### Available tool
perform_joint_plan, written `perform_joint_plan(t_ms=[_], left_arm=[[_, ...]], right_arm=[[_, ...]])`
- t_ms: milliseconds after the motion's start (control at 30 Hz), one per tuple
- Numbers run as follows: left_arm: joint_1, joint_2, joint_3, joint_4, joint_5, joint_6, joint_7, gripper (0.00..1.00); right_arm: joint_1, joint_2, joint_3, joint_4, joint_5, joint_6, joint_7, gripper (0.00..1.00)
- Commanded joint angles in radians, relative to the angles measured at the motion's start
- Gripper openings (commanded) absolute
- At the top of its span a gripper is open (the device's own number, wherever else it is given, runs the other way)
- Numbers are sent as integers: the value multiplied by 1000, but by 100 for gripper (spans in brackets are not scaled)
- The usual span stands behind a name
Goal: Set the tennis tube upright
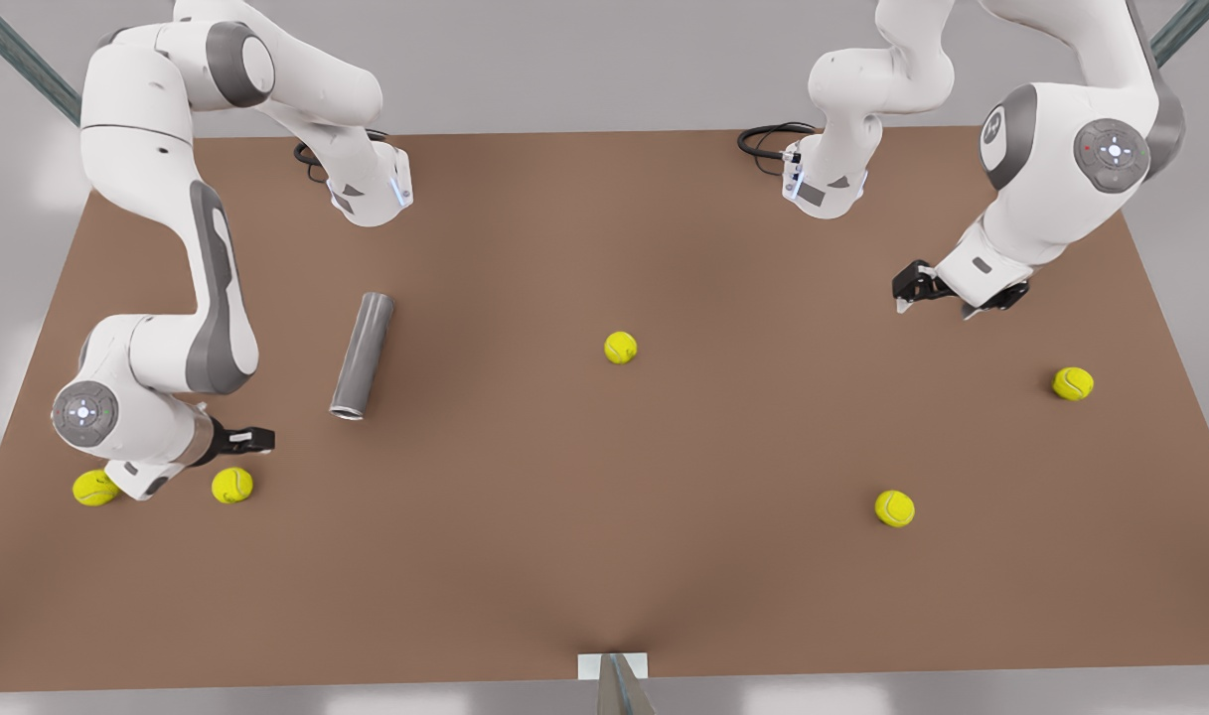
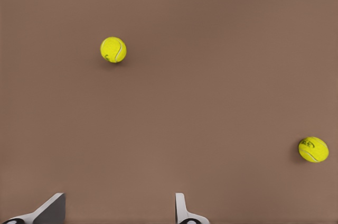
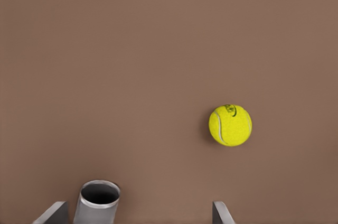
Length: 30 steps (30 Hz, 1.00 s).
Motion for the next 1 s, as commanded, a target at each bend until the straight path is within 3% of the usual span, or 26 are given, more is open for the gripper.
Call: perform_joint_plan(t_ms=[0, 100, 233, 267, 533, 800, 967], left_arm=[[0, 0, 0, 1, 0, 0, 0, 100], [0, 3, 0, 4, -9, 2, -3, 100], [34, 73, 0, 4, -374, 38, -20, 100], [35, 83, 0, -2, -433, 58, -29, 100], [72, 103, 3, 0, -387, 11, -32, 100], [100, 117, -1, -6, -344, -38, -38, 100], [100, 120, -3, -3, -348, -29, -40, 99]], right_arm=[[0, -2, 0, 0, 1, -1, -2, 100], [-6, -32, 14, -17, 2, -18, 0, 100], [4, -135, 38, -111, 31, -35, 23, 100], [-15, -179, 83, -170, 42, -34, 31, 100], [-15, -591, 204, -690, 223, 78, 130, 100], [-103, -606, 209, -868, 220, 253, 227, 100], [-120, -512, 209, -917, 218, 407, 186, 100]])
